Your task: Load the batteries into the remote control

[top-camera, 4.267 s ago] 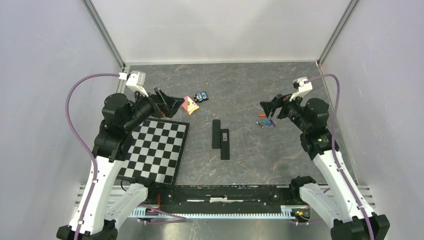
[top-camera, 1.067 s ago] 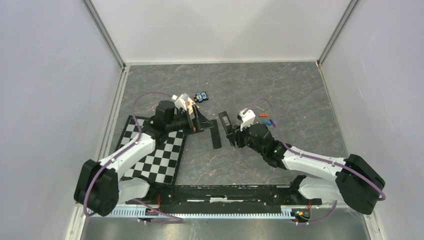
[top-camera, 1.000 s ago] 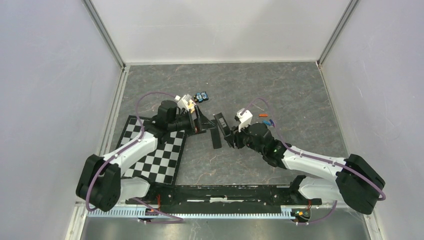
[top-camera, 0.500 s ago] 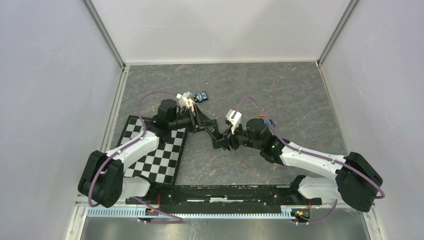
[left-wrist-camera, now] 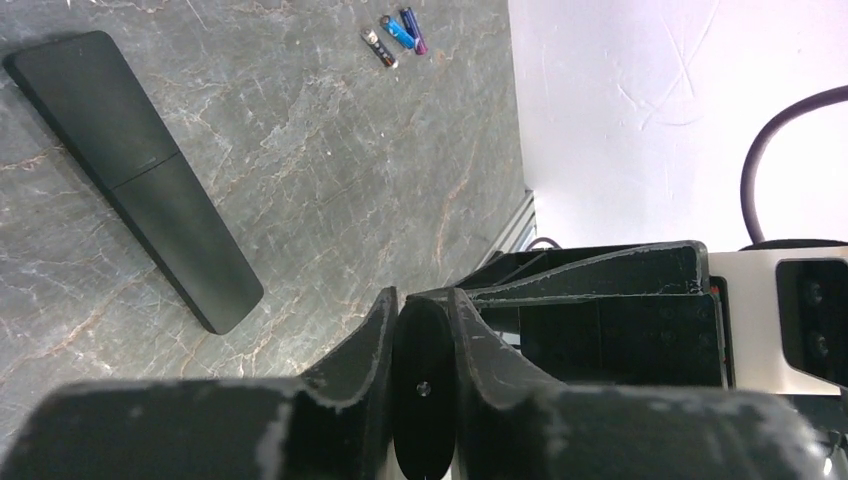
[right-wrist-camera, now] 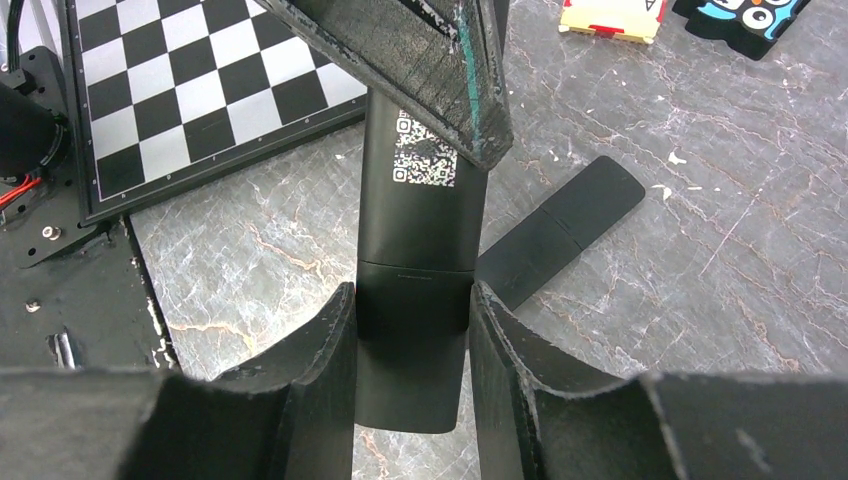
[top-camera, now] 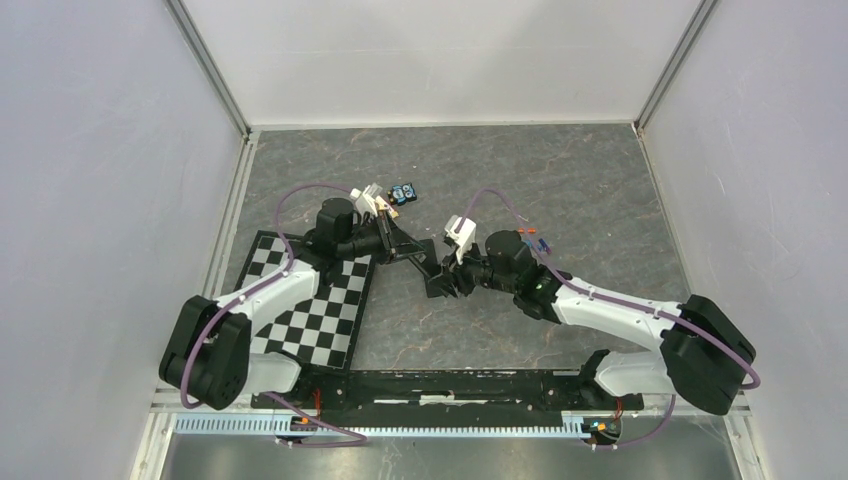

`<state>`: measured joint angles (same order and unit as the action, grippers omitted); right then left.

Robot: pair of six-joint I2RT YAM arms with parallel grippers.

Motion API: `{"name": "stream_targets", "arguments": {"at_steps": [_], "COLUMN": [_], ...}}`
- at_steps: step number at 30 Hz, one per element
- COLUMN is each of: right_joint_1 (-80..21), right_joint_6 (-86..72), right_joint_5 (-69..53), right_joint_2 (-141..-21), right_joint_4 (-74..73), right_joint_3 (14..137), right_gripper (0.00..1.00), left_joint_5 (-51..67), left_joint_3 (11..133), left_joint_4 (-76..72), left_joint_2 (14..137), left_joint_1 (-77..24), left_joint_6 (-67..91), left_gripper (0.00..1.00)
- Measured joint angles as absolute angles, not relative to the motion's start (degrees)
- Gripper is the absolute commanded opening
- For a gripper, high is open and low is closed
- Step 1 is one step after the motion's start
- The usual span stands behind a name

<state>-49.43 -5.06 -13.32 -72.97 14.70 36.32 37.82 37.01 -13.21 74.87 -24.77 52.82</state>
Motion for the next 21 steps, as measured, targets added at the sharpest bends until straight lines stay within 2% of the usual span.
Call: {"name": "stream_targets", "arguments": {"at_steps": [2, 5, 7, 8, 13, 21], "right_joint_1": [-49.4, -49.3, -49.2, -48.8, -44.9, -40.8], "right_joint_6": [-5.1, -5.8, -7.4, -8.3, -18.2, -47.4], "right_joint_5": [-13.0, -12.6, -12.0, -11.7, -11.8, -13.3], "right_joint_2": [-73.1, -73.1, -73.1, -72.9, -68.4, -65.1], "right_joint_4": [14.5, 14.3, 14.4, 14.5, 17.5, 32.0], "right_joint_3": [36.6, 36.6, 36.6, 36.6, 34.4, 27.3], "right_gripper": [0.34, 0.72, 0.9, 0.96, 0.98, 0.98], "left_joint_5": [37.6, 37.4, 37.6, 37.6, 36.1, 34.3], "left_joint_3": [36.9, 37.0, 37.2, 37.4, 39.2, 40.9], "left_joint_4": [-13.4, -12.9, -12.0, -11.4, -9.6, -14.6], "left_joint_2": [75.0, 74.9, 74.7, 74.3, 71.4, 69.6], "left_joint_1": [-24.6, -24.6, -24.8, -25.2, -25.9, -25.8], "left_joint_6": [52.9, 52.7, 52.6, 52.5, 51.8, 55.9], "left_gripper": [0.02, 0.02, 0.02, 0.02, 0.02, 0.02]}}
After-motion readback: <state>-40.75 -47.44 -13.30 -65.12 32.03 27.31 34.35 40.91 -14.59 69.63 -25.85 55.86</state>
